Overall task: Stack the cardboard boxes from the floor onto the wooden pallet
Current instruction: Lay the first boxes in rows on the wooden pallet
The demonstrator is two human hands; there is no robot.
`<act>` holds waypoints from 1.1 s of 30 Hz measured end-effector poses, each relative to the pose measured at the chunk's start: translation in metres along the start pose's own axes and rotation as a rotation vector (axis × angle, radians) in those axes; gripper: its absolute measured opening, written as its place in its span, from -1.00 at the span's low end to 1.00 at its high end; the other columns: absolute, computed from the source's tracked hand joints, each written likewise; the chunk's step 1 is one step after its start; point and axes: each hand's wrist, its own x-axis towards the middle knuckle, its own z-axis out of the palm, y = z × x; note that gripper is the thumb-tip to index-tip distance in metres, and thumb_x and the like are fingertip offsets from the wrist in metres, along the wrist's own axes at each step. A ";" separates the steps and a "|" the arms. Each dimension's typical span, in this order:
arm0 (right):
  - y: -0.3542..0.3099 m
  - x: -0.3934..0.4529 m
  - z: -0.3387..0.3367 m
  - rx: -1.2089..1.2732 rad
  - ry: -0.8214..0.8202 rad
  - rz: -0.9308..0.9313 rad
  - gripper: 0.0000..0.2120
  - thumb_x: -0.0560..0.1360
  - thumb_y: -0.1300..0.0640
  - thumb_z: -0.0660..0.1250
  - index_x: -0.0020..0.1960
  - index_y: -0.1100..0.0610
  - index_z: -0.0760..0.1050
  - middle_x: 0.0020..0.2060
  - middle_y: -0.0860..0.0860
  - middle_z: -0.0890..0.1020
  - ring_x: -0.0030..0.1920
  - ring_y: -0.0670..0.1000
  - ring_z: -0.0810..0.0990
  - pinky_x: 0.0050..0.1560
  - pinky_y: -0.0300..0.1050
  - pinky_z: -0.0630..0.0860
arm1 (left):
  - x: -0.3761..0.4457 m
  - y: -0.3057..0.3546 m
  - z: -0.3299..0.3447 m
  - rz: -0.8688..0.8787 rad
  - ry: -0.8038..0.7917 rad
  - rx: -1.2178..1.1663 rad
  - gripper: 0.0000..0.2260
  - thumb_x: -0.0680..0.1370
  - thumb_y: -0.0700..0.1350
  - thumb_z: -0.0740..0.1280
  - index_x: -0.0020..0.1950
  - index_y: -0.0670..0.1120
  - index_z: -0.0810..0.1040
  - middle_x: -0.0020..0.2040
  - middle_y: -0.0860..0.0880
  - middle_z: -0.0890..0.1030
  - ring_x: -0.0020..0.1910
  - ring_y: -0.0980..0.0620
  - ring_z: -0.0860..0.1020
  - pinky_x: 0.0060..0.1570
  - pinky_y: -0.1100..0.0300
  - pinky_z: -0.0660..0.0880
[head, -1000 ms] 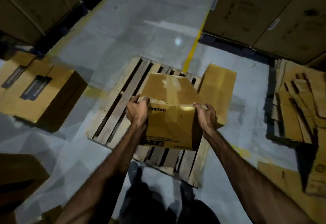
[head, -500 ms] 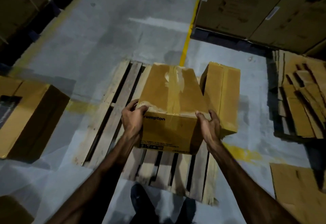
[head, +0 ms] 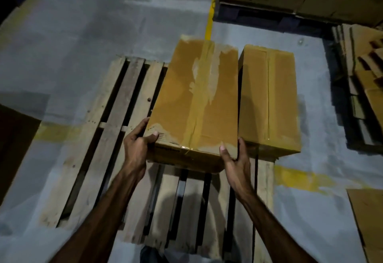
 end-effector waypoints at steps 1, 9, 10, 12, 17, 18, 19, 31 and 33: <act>0.006 0.008 0.005 -0.005 -0.001 -0.012 -0.24 0.63 -0.12 0.39 0.70 -0.05 0.10 0.63 -0.04 0.28 0.59 0.05 0.26 0.43 -0.13 0.23 | 0.009 -0.006 0.003 0.014 -0.017 0.009 -0.45 0.48 -0.35 0.49 0.43 0.01 0.62 0.29 -0.01 0.70 0.28 -0.12 0.65 0.35 -0.17 0.55; 0.034 0.075 0.013 -0.018 -0.018 -0.074 -0.25 0.63 -0.11 0.40 0.69 -0.08 0.09 0.62 -0.03 0.32 0.57 0.07 0.33 0.55 0.18 0.36 | 0.054 -0.042 0.038 -0.032 -0.087 0.019 -0.45 0.56 -0.43 0.35 0.44 0.06 0.59 0.27 -0.06 0.69 0.05 -0.07 0.62 -0.11 0.06 0.52; 0.036 0.083 0.013 -0.030 -0.024 -0.070 -0.24 0.63 -0.10 0.40 0.70 -0.09 0.08 0.63 -0.02 0.30 0.59 0.08 0.30 0.55 0.18 0.34 | 0.060 -0.047 0.042 -0.049 -0.079 0.008 -0.44 0.56 -0.43 0.35 0.45 0.07 0.58 0.28 -0.06 0.69 0.06 -0.07 0.62 -0.08 0.02 0.53; 0.041 0.096 0.016 -0.044 -0.026 -0.065 -0.23 0.63 -0.08 0.40 0.70 -0.08 0.06 0.66 -0.01 0.24 0.62 0.10 0.25 0.57 0.16 0.30 | 0.071 -0.055 0.048 -0.067 -0.068 -0.007 -0.44 0.57 -0.44 0.35 0.47 0.05 0.56 0.31 -0.06 0.67 0.05 -0.04 0.63 -0.12 0.02 0.56; 0.060 0.110 0.024 -0.075 -0.023 -0.044 -0.24 0.65 -0.04 0.38 0.70 -0.09 0.03 0.65 0.02 0.26 0.60 0.14 0.27 0.52 0.13 0.29 | 0.089 -0.075 0.054 -0.067 -0.101 0.025 -0.46 0.60 -0.45 0.31 0.50 -0.01 0.53 0.29 -0.09 0.67 0.00 0.02 0.67 -0.22 0.10 0.63; 0.064 0.112 0.025 -0.084 -0.027 -0.041 -0.24 0.65 -0.02 0.39 0.71 -0.07 0.03 0.64 0.03 0.28 0.60 0.15 0.28 0.52 0.12 0.29 | 0.092 -0.078 0.055 -0.064 -0.107 0.039 -0.46 0.60 -0.45 0.30 0.50 -0.02 0.52 0.29 -0.08 0.67 0.01 0.03 0.67 -0.19 0.09 0.63; 0.069 0.114 0.025 -0.094 -0.034 -0.041 -0.24 0.66 -0.01 0.39 0.71 -0.05 0.04 0.64 0.04 0.28 0.60 0.16 0.28 0.52 0.11 0.29 | 0.095 -0.081 0.056 -0.061 -0.106 0.051 -0.46 0.61 -0.45 0.30 0.51 -0.02 0.52 0.30 -0.06 0.67 0.03 0.02 0.66 -0.16 0.07 0.62; 0.090 0.136 0.030 -0.211 -0.056 -0.020 -0.30 0.64 0.17 0.40 0.68 0.04 0.14 0.51 0.09 0.47 0.49 0.17 0.45 0.42 0.07 0.43 | 0.116 -0.112 0.066 -0.036 -0.125 0.165 -0.46 0.60 -0.50 0.27 0.38 0.08 0.54 0.10 0.24 0.69 0.21 -0.02 0.65 0.29 -0.06 0.57; 0.094 0.136 0.032 -0.229 -0.045 -0.011 -0.34 0.61 0.17 0.43 0.63 0.05 0.22 0.44 0.07 0.53 0.43 0.15 0.51 0.38 0.07 0.48 | 0.120 -0.119 0.064 -0.041 -0.127 0.181 -0.43 0.60 -0.52 0.25 0.45 0.03 0.52 0.09 0.23 0.69 0.24 -0.04 0.64 0.36 -0.10 0.52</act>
